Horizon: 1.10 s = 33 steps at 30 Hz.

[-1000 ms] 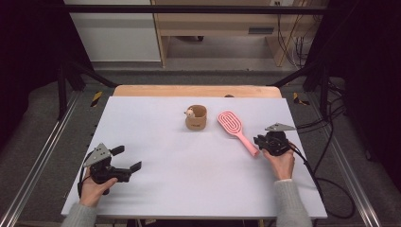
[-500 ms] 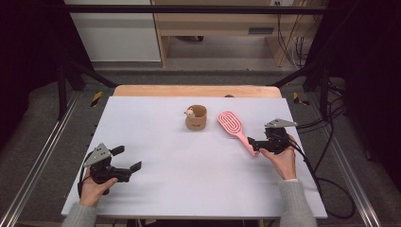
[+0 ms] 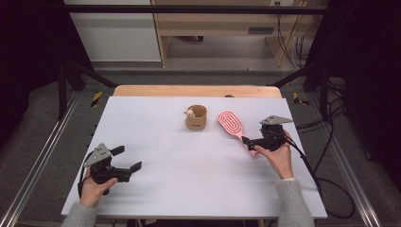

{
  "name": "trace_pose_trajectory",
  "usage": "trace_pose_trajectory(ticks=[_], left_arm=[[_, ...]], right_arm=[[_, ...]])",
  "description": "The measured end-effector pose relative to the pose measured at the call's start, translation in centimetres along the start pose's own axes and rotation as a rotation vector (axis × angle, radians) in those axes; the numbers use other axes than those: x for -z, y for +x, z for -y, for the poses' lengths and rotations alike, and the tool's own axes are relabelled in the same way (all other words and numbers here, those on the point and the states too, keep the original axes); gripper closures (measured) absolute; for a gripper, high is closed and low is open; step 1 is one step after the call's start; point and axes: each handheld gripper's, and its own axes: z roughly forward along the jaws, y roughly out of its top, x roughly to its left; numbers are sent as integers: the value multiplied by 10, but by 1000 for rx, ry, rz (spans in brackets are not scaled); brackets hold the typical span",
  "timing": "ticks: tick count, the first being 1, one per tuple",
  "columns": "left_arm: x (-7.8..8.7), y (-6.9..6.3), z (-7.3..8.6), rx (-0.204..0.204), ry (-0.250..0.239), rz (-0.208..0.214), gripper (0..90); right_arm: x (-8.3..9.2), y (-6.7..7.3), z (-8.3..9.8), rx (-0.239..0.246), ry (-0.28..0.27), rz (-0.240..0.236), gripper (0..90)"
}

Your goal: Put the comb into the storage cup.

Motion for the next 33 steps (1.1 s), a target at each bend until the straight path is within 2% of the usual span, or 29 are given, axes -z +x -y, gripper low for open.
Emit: trace_pose_trajectory(ticks=[12,26,33], left_arm=[[0,1,0,1,1,-1,4],[0,1,0,2,3,-2,5],[0,1,1,3,4,-2,5]], right_arm=[[-19,4,-5,12,43,-1,16],[-45,6,-5,12,122,-3,20],[-57,6,-3,28,164,3,40]])
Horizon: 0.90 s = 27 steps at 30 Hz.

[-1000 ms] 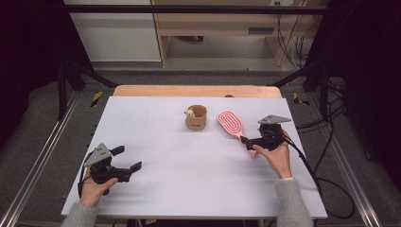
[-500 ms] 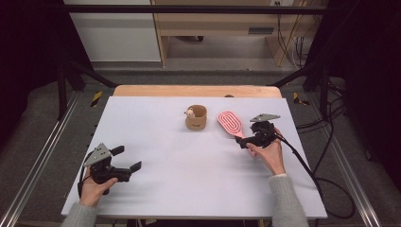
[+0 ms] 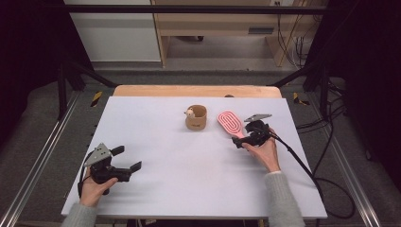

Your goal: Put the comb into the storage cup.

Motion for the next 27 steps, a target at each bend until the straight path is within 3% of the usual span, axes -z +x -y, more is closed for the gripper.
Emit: trace_pose_trajectory(ticks=[5,18,27], left_arm=[[0,0,0,0,2,-1,6],[-1,0,0,-1,3,0,6],[-1,0,0,-1,4,-1,6]], right_arm=[[-6,-1,1,-1,28,1,104],[-12,-2,4,21,64,-16,404],[-14,-2,4,29,69,-9,524]])
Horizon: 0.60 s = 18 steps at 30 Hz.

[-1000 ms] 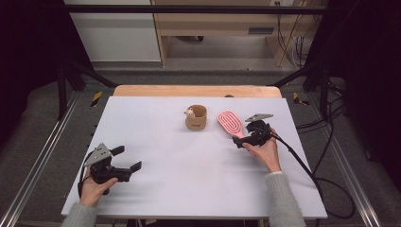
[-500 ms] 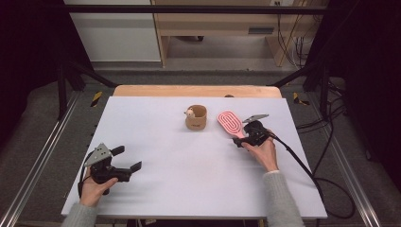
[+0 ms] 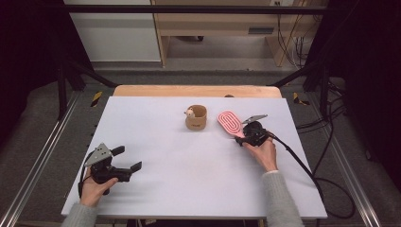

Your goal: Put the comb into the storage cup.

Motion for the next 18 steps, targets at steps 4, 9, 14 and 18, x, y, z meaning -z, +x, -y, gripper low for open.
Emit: trace_pose_trajectory(ticks=[4,9,14,18], left_arm=[[0,0,0,-1,2,1,6],[0,0,0,0,1,0,7],[0,0,0,0,0,0,6],[0,0,0,0,0,0,6]], right_arm=[[-1,0,0,-3,1,-3,573],[-2,0,0,-8,0,-5,626],[-3,0,0,-7,6,-8,653],[-4,0,0,-7,7,-5,664]])
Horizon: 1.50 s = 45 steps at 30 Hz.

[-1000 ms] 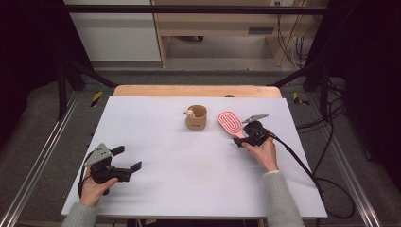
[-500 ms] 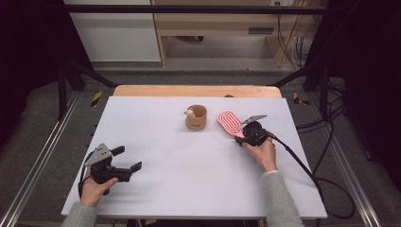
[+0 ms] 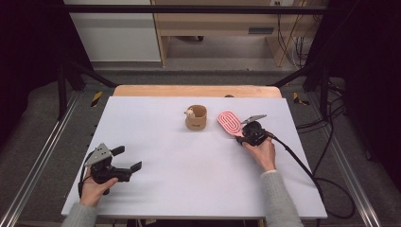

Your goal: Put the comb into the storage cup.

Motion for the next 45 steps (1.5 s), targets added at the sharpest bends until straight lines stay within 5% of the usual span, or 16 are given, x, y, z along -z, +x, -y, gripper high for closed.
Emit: trace_pose_trajectory(ticks=[25,45], left_arm=[[1,0,0,1,-4,2,7],[2,0,-2,3,-10,3,6]], right_arm=[[2,-1,-1,-79,28,-3,693],[24,1,-4,-80,-37,-33,694]])
